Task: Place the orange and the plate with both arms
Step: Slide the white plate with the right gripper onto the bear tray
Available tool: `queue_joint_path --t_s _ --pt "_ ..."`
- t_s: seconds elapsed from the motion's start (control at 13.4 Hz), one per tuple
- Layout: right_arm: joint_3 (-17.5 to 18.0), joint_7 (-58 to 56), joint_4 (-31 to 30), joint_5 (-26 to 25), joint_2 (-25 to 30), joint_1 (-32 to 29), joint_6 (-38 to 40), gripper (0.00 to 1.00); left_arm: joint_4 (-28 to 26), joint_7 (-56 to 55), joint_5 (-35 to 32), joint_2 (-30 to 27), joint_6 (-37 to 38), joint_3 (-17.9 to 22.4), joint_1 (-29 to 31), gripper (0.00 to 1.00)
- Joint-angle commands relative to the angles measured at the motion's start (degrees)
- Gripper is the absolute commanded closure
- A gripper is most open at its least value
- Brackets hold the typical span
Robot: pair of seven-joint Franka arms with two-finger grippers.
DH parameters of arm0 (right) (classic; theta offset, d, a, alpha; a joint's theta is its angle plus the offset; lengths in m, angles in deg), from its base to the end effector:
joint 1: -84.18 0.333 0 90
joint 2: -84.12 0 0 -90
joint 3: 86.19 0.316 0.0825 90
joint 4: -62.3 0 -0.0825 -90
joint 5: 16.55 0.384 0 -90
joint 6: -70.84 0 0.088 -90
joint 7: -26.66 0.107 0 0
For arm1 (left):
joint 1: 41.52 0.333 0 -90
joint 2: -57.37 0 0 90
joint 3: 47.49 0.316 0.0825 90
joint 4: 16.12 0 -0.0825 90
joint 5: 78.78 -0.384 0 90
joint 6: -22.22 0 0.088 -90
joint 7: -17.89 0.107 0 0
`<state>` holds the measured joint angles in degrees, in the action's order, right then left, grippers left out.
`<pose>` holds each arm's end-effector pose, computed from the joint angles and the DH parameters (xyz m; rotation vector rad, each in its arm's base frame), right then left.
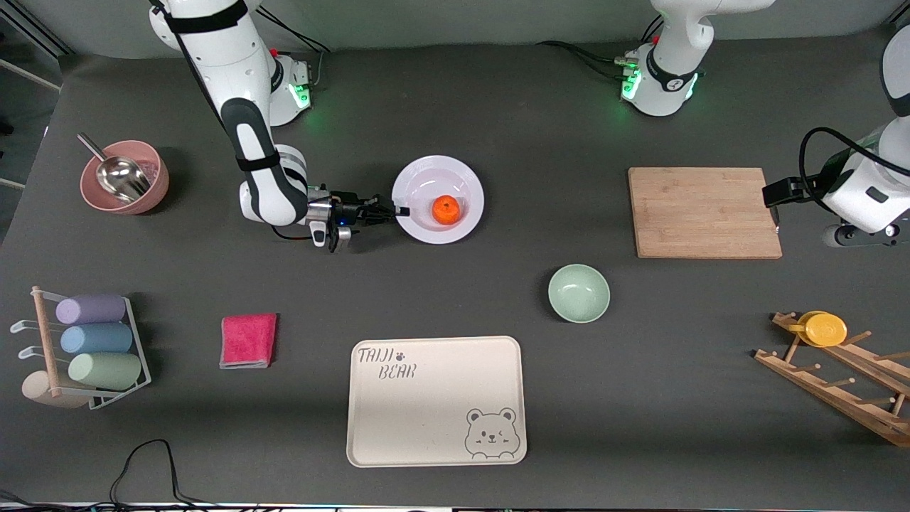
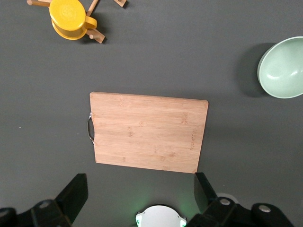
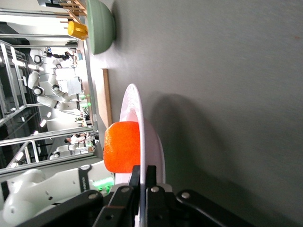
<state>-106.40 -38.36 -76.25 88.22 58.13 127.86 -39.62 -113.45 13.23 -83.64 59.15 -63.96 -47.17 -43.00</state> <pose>0.3898 0.2248 0.1251 -1.9830 0.0095 0.1031 0.5465 -0.0016 0.5434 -3.0255 -0.0865 0.3360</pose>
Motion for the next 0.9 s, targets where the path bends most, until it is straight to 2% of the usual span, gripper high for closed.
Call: queue_joint_path --t_s 0.0,0.22,0.37,0.52,0.82 --pt "-0.4 3.3 -0.3 0.4 3.7 0.1 -0.5 1.00 1.5 0.8 -0.1 0.8 1.3 0.8 -0.7 0.00" --pt "-2.0 3.5 0.6 -1.0 4.9 0.1 -0.5 1.00 1.5 0.8 -0.1 1.1 1.4 0.8 -0.9 0.00" --pt "-5.0 9.2 3.1 -5.0 6.7 0.0 -0.5 1.00 1.5 0.8 -0.1 1.3 1.5 0.8 -1.2 0.00" --pt "-8.0 18.6 10.5 -11.7 6.1 -0.3 -0.5 1.00 1.5 0.8 -0.1 1.6 1.5 0.8 -1.2 0.00" --pt "-8.1 23.1 24.7 -12.5 0.4 -3.2 0.2 1.00 1.5 0.7 -0.1 1.9 1.5 0.7 -1.3 0.00"
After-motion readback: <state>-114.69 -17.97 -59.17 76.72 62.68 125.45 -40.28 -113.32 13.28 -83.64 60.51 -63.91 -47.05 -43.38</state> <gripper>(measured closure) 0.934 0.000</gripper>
